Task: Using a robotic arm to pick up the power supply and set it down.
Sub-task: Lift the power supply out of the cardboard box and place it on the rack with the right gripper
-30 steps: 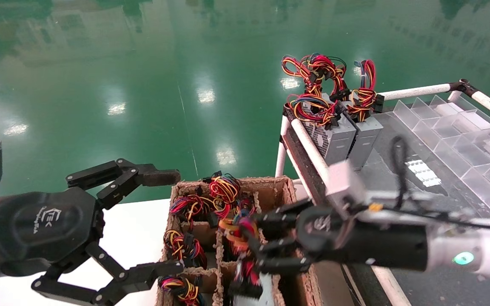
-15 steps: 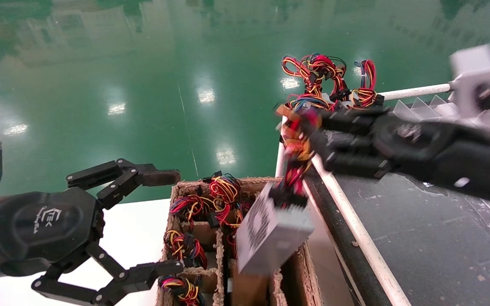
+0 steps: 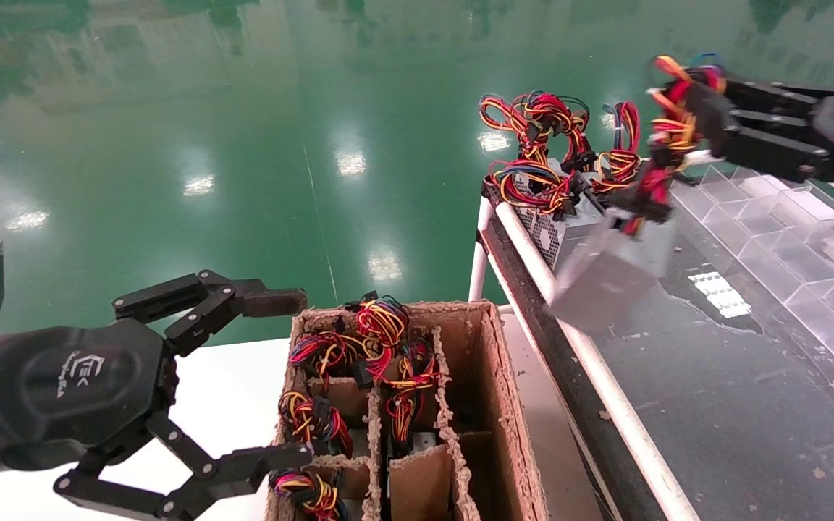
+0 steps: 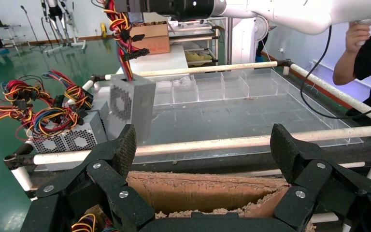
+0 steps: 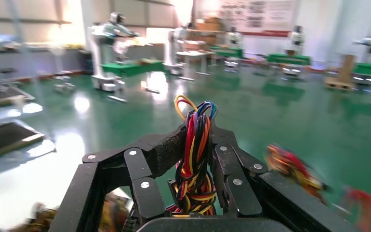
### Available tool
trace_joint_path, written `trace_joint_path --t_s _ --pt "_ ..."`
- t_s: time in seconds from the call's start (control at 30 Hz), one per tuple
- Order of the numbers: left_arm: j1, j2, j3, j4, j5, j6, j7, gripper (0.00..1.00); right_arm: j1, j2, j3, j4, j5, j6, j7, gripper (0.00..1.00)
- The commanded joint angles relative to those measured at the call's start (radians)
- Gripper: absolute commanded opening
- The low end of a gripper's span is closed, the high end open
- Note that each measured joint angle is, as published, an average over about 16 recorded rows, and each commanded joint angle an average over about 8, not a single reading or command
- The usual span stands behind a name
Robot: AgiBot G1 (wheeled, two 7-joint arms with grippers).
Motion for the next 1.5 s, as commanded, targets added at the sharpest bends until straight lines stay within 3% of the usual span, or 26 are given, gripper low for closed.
trace_joint_path --t_s 0.03,0.37,0.63,1.0,1.5 --pt "0.0 0.0 0.0 0.0 0.0 0.0 0.0 1.0 0.02 0.012 0.0 -0.052 -0.012 -0.006 -0.024 0.0" --pt "0.0 0.0 0.0 0.0 0.0 0.0 0.0 1.0 0.098 0.023 -0.022 -0.305 -0.083 0.036 -0.149 0.0" --pt "0.0 0.0 0.0 0.0 0.0 0.0 0.0 1.0 0.17 -0.025 -0.054 -0.445 -0.149 0.225 -0.209 0.0" --pt "0.0 0.0 0.0 0.0 0.0 0.0 0.0 1.0 0.268 -0.112 -0.105 -0.513 -0.233 0.404 -0.255 0.0" --pt "0.0 0.0 0.0 0.0 0.0 0.0 0.0 1.0 0.355 -0.212 -0.15 -0.552 -0.3 0.514 -0.289 0.0"
